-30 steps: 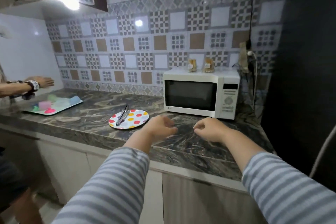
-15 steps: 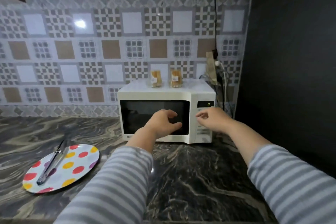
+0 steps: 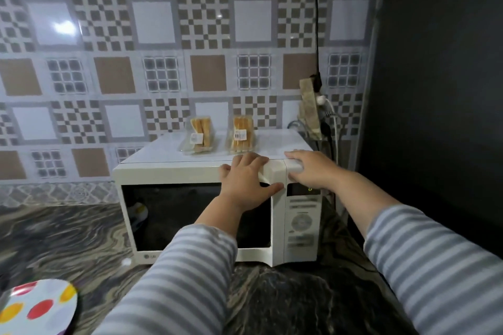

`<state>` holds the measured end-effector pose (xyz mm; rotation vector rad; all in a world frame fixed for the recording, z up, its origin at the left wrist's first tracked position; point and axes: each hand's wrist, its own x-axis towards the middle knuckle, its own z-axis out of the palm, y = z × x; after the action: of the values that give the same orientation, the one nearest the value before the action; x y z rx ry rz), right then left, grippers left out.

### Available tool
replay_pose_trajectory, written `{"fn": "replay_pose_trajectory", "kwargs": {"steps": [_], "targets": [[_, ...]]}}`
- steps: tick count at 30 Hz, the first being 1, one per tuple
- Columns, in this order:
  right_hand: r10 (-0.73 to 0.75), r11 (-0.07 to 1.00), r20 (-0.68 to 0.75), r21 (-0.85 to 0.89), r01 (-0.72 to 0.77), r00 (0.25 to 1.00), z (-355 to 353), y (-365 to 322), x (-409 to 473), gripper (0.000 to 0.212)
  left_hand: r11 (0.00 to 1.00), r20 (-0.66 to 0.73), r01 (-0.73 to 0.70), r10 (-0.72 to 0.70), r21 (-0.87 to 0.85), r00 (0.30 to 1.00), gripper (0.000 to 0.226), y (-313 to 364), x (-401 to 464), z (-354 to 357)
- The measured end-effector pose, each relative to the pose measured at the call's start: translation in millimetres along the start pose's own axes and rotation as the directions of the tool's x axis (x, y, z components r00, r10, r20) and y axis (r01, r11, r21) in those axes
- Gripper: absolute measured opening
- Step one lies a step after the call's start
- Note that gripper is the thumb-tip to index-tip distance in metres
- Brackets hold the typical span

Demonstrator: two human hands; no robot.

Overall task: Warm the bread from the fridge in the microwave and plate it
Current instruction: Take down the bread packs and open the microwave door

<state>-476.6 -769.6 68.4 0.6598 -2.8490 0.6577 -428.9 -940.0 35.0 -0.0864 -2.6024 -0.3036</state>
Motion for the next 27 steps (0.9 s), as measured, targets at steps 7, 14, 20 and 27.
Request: {"fn": "replay_pose_trajectory", "kwargs": {"steps": [7, 14, 20, 27], "targets": [[-0.005, 1.0, -0.001, -0.011, 0.005, 1.0, 4, 11, 6, 0.062, 1.0, -0.17, 0.018, -0.018, -0.005, 0.985, 0.067, 3, 7, 27], [-0.005, 0.998, -0.004, -0.057, 0.005, 1.0, 3, 5, 1, 0.062, 0.99, -0.089, 0.002, 0.011, 0.142, 0.996, 0.078, 10, 16, 20], [-0.004, 0.998, 0.014, -0.055, 0.005, 1.0, 2, 6, 1, 0.062, 0.989, -0.022, 0.048, -0.045, 0.139, 0.999, 0.084, 17, 18, 13], [-0.01, 0.998, 0.034, -0.065, 0.012, 0.999, 1, 6, 4, 0.063, 0.994, 0.007, 0.048, -0.049, 0.102, 0.999, 0.083, 18, 20, 12]]}}
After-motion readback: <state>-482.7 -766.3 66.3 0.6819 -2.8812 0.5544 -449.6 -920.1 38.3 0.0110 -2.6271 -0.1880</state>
